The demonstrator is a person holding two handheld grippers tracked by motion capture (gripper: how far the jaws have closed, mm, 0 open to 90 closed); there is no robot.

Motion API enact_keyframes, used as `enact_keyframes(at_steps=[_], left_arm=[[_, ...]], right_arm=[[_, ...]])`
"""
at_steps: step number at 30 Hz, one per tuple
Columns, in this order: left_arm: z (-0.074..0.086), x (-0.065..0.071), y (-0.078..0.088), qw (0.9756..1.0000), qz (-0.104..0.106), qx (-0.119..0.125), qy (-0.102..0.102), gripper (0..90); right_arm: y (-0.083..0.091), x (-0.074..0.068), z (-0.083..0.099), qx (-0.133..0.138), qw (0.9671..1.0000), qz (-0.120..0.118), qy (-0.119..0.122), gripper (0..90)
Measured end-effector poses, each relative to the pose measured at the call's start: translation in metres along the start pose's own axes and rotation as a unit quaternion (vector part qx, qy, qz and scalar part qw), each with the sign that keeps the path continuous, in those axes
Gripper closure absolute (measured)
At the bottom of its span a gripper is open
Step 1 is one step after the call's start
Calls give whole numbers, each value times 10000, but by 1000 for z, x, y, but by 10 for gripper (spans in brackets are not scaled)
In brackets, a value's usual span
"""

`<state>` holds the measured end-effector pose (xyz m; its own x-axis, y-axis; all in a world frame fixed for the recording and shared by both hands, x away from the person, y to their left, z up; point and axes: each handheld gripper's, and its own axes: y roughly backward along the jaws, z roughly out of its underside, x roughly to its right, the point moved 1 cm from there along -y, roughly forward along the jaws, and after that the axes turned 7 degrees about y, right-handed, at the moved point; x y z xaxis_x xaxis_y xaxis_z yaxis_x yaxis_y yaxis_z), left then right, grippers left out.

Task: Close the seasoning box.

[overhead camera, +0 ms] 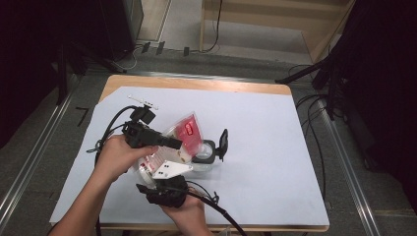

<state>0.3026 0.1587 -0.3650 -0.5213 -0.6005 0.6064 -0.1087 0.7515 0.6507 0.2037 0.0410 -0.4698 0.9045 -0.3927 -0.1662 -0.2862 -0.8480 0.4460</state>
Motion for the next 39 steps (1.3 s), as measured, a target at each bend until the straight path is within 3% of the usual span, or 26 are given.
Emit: enact_keyframes(at_steps=[6,8,9,11,23,39], left_arm=[[0,6,4,9998,-146,81,-47,629],[0,7,3,9997,-231,105,-66,660],[0,7,3,9995,-291,132,-41,667],[-1,8,3,9995,-263,163,-25,675],[-1,15,5,9983,-377,354,-269,652],[-3,15,7,9980,-375,433,-267,639]], right_arm=[[5,4,-5,213,9995,-121,-205,616],[5,4,-6,205,9997,-74,-128,613],[4,1,-6,110,9999,83,99,610],[4,-1,-8,69,9995,192,246,619],[8,-2,-17,108,9996,178,179,625],[8,-3,-22,132,9993,252,222,645]])
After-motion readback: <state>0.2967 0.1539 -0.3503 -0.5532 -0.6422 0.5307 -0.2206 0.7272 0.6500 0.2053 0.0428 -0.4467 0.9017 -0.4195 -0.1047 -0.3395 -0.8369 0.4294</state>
